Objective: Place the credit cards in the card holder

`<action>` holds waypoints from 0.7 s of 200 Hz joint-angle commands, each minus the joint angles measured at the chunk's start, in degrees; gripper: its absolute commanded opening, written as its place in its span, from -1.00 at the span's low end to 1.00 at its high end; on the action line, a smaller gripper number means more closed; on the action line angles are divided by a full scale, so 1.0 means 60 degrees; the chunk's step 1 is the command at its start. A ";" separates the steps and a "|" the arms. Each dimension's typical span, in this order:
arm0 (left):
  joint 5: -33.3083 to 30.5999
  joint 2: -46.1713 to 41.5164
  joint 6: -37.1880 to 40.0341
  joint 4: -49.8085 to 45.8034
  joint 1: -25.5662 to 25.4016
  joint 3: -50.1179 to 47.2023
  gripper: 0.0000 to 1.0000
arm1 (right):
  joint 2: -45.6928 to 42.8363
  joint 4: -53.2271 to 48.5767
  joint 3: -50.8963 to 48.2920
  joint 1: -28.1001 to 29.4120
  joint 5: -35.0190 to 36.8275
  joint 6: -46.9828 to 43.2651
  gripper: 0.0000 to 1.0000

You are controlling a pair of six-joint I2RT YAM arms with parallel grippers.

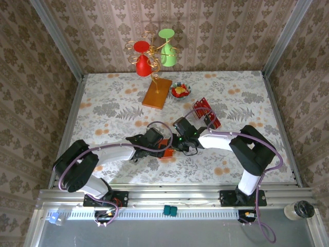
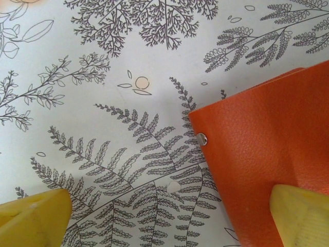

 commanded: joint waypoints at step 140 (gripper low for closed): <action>-0.0942 -0.3890 0.0725 -0.1777 0.1733 0.0557 1.00 | -0.6522 -0.4158 -0.0149 -0.2602 0.1971 -0.2947 1.00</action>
